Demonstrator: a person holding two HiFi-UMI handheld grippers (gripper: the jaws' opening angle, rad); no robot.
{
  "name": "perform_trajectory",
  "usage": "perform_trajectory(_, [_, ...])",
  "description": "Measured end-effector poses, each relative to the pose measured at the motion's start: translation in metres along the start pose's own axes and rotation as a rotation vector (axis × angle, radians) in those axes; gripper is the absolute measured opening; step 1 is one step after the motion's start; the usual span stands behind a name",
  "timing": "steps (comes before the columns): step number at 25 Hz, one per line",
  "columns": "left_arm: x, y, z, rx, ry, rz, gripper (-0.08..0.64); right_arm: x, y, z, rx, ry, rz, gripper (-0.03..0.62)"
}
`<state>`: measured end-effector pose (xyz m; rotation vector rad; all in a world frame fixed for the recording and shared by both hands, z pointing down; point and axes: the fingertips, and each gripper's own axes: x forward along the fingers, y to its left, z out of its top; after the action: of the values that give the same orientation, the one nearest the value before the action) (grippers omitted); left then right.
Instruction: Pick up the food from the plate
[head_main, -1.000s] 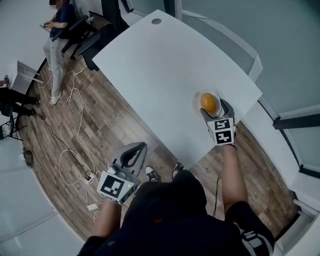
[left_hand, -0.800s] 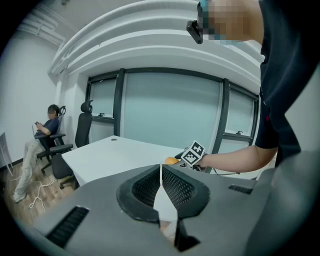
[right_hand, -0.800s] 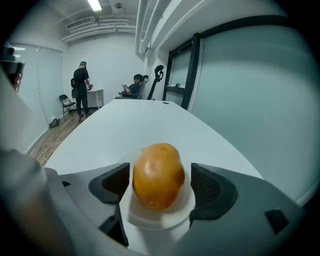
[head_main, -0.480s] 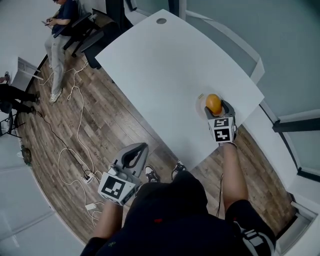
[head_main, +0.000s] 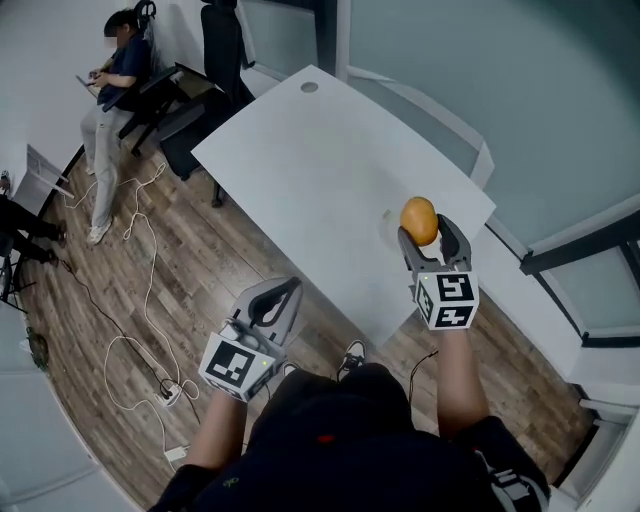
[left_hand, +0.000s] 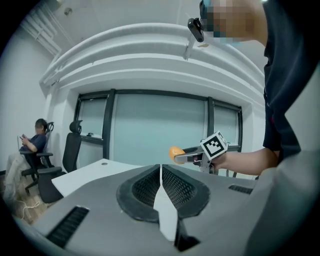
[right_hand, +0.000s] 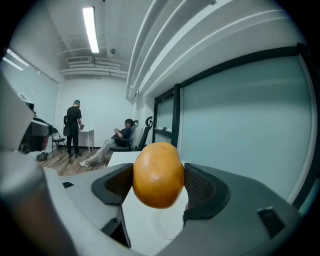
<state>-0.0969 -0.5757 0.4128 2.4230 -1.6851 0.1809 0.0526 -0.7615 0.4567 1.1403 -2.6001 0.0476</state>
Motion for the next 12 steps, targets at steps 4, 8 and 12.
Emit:
perform_trajectory(4, [-0.021,-0.002,0.03,0.061,-0.068,-0.021,0.029,-0.055,0.027,0.059,0.007,-0.118,-0.011,0.334])
perform_trajectory(8, [-0.042,0.006,0.056,0.114,-0.123,-0.024,0.031,-0.103,0.058,0.11,-0.029,-0.231,-0.026,0.334])
perform_trajectory(12, [-0.062,0.006,0.075,0.131,-0.17,-0.04,0.031,-0.145,0.082,0.138,-0.089,-0.312,-0.05,0.334])
